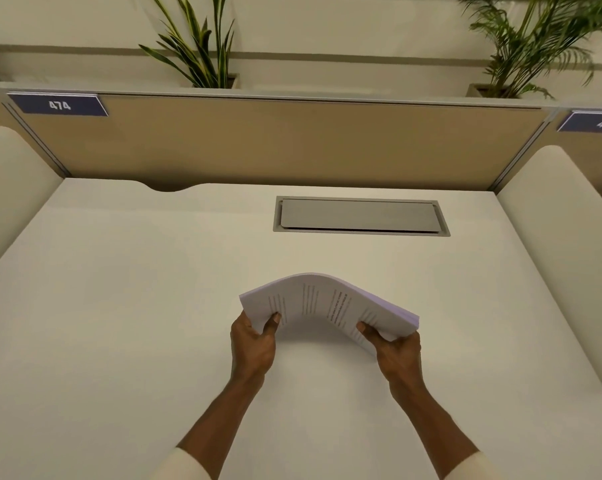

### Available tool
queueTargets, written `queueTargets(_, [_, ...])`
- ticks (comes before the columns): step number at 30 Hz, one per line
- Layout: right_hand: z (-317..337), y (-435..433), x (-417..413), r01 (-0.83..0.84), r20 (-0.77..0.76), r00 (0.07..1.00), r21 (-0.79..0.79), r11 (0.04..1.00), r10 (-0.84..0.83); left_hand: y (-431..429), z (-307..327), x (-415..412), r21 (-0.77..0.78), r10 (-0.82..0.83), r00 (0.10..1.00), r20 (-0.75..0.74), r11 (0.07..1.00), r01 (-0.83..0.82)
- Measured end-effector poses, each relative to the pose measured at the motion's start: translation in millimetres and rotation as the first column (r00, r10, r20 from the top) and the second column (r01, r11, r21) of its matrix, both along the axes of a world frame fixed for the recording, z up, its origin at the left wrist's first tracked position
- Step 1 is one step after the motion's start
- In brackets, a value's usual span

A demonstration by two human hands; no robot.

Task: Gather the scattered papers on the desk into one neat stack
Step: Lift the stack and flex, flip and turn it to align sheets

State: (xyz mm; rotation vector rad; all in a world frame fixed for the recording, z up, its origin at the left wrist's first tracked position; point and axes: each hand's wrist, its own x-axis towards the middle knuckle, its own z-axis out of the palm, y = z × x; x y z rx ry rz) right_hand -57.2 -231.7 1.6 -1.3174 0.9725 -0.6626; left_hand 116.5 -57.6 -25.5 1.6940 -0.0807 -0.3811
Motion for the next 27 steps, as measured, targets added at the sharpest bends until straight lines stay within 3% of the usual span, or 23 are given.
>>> queueTargets(27, [-19.9,-2.2,2.1,0.018,0.001,1.000,0.030,0.999,-0.018,2.0,-3.0,3.2,-0.007,-0.026,0.999,0.018,1.000,0.026])
